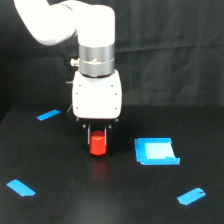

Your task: Pick up the red object from the table

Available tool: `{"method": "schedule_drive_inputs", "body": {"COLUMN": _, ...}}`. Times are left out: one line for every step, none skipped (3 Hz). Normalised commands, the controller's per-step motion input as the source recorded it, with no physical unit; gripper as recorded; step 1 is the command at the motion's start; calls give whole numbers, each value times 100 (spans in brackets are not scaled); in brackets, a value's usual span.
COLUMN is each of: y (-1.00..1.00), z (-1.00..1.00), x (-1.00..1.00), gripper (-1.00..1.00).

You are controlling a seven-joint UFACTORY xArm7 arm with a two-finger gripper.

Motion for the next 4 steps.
{"method": "schedule_drive_inputs", "body": {"y": 4, "z": 92, "x": -2, "gripper": -92}}
{"method": "schedule_drive_inputs", "body": {"y": -4, "z": 98, "x": 2, "gripper": -97}}
{"method": "schedule_drive_inputs", "body": {"y": -8, "z": 99, "x": -16, "gripper": -99}}
{"method": "schedule_drive_inputs", "body": {"y": 1, "z": 99, "x": -1, "gripper": -99}}
